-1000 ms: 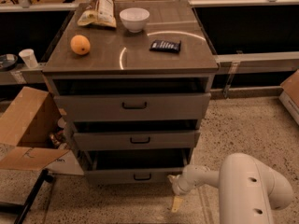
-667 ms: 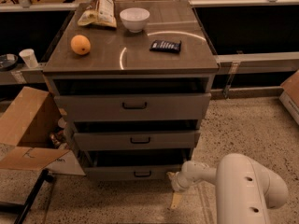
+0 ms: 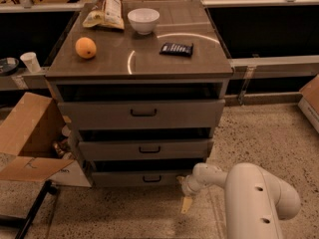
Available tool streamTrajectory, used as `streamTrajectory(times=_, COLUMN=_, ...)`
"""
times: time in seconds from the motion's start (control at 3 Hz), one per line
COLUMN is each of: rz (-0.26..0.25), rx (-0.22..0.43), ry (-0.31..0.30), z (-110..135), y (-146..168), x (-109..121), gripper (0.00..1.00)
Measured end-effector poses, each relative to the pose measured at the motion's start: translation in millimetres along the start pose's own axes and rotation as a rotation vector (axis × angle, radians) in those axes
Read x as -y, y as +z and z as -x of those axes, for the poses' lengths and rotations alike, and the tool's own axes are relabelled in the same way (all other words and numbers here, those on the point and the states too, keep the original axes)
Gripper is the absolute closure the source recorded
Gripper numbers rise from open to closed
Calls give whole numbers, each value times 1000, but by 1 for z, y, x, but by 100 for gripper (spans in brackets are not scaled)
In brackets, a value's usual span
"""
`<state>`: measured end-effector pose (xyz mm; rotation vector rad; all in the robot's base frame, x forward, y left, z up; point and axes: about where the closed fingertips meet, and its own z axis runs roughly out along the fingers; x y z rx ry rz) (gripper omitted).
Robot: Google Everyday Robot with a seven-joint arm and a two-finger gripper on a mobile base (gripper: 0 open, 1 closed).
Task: Close bottom drawer
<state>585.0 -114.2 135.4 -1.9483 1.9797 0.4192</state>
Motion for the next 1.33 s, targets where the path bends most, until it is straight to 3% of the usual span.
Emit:
streamTrajectory(times=0.67, rz=-14, rx=21, ry=-2, z=5, y=-14, x=29, gripper=0)
streamTrajectory(times=1.0, rz=23, rx=38, ry=-21, z=5, y=-21, x=14, gripper=0)
streamTrajectory(times=1.33, rz=97, rx=56, ry=-36, z=2, y=-54, x=-28, gripper=0)
